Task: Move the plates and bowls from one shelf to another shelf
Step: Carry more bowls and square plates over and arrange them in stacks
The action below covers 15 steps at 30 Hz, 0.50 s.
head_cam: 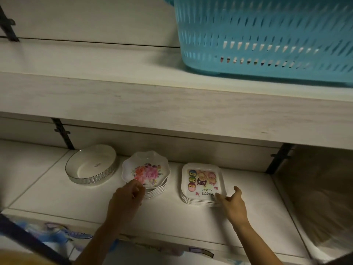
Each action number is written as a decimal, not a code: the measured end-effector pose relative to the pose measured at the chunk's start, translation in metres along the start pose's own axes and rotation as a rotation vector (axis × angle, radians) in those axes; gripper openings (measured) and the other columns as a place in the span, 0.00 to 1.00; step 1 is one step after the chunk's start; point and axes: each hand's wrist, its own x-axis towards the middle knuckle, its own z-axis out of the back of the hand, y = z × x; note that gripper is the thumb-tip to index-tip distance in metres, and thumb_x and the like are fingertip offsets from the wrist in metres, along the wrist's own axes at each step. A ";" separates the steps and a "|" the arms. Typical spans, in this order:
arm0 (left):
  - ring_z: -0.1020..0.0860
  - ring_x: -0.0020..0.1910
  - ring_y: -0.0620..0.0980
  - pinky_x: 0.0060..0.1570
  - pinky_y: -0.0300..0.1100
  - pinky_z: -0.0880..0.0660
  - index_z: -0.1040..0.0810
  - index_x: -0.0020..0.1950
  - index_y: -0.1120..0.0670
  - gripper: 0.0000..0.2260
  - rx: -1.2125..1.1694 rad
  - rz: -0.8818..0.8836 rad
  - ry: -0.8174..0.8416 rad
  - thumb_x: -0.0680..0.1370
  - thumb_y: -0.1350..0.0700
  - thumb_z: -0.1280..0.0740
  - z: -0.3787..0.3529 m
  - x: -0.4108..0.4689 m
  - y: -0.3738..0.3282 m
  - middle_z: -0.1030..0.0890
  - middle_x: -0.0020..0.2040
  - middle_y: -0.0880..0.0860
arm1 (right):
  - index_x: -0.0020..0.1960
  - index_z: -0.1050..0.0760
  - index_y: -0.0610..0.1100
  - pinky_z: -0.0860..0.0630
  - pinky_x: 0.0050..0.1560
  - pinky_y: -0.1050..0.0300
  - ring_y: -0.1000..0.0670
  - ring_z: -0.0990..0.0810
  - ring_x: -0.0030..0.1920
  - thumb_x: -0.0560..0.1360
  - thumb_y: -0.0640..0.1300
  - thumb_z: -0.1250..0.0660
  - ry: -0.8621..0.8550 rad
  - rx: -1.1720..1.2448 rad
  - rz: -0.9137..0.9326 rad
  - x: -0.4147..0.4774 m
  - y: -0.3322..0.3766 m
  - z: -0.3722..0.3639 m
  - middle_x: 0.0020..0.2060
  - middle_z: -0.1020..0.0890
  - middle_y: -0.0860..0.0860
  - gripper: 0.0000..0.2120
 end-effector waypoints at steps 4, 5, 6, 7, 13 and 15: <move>0.22 0.36 0.50 0.39 0.44 0.25 0.29 0.44 0.48 0.03 0.020 0.028 -0.064 0.77 0.54 0.37 0.012 0.006 0.007 0.21 0.35 0.51 | 0.66 0.34 0.43 0.24 0.45 0.52 0.45 0.21 0.43 0.76 0.47 0.36 0.014 -0.150 0.194 -0.007 0.009 -0.002 0.39 0.21 0.50 0.20; 0.23 0.38 0.50 0.39 0.42 0.27 0.29 0.47 0.51 0.01 0.015 0.033 -0.078 0.77 0.55 0.37 0.015 0.008 0.010 0.23 0.37 0.51 | 0.63 0.30 0.43 0.26 0.42 0.54 0.46 0.22 0.42 0.76 0.47 0.37 0.020 -0.178 0.220 -0.006 0.013 -0.005 0.38 0.22 0.50 0.17; 0.24 0.39 0.51 0.40 0.40 0.28 0.29 0.49 0.52 0.03 0.011 0.040 -0.091 0.76 0.56 0.36 0.018 0.011 0.014 0.24 0.39 0.50 | 0.61 0.28 0.43 0.27 0.42 0.55 0.46 0.22 0.42 0.76 0.47 0.37 0.027 -0.198 0.243 -0.005 0.019 -0.008 0.39 0.21 0.49 0.15; 0.24 0.41 0.51 0.40 0.40 0.30 0.28 0.50 0.54 0.05 0.003 0.042 -0.102 0.76 0.57 0.36 0.020 0.015 0.018 0.25 0.40 0.51 | 0.58 0.26 0.42 0.27 0.41 0.56 0.45 0.21 0.44 0.76 0.47 0.37 0.033 -0.210 0.261 -0.006 0.026 -0.012 0.42 0.20 0.47 0.13; 0.27 0.55 0.56 0.52 0.41 0.34 0.28 0.61 0.64 0.14 -0.003 0.045 -0.077 0.77 0.60 0.37 0.033 0.044 0.039 0.25 0.54 0.59 | 0.53 0.24 0.44 0.27 0.39 0.63 0.49 0.21 0.42 0.78 0.44 0.40 0.186 -0.208 0.330 -0.008 0.062 -0.060 0.46 0.20 0.48 0.08; 0.27 0.59 0.58 0.56 0.43 0.32 0.31 0.64 0.63 0.17 -0.026 0.064 -0.018 0.77 0.58 0.37 0.034 0.060 0.048 0.26 0.59 0.61 | 0.60 0.26 0.42 0.27 0.47 0.57 0.48 0.21 0.49 0.78 0.44 0.41 0.230 -0.229 0.332 -0.008 0.073 -0.079 0.51 0.21 0.47 0.13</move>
